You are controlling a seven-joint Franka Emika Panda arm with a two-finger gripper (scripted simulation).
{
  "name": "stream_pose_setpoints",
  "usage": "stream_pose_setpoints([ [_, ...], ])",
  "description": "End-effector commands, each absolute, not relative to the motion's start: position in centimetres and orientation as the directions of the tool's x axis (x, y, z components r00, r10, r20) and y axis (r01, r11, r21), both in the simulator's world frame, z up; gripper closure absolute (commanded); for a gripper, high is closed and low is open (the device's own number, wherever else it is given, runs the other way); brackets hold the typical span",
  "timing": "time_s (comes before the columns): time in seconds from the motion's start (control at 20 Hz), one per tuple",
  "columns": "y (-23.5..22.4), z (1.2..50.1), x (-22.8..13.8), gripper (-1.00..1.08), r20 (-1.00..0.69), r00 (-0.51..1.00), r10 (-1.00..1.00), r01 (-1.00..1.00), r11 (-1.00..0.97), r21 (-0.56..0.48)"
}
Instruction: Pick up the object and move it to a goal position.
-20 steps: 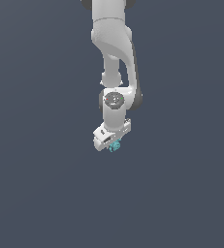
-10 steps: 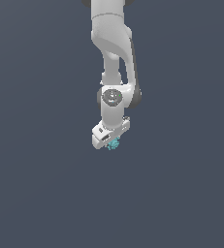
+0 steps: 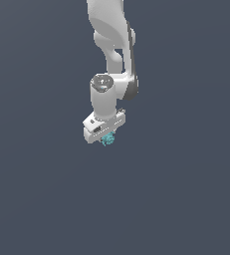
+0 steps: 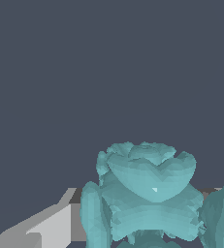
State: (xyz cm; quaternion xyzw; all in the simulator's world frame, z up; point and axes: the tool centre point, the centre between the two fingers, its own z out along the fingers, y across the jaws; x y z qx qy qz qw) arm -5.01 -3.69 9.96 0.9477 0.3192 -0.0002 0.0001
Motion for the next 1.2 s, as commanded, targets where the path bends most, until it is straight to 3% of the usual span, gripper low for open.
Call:
stream_pose_setpoints([
  [0.0,-5.2,11.9,-5.8,1.08,0.000,0.796,0.605,0.605,-0.796,0.001],
  [1.15,-21.6,32.6,-13.6,1.08,0.003,0.796,0.605,0.605,-0.796,-0.002],
])
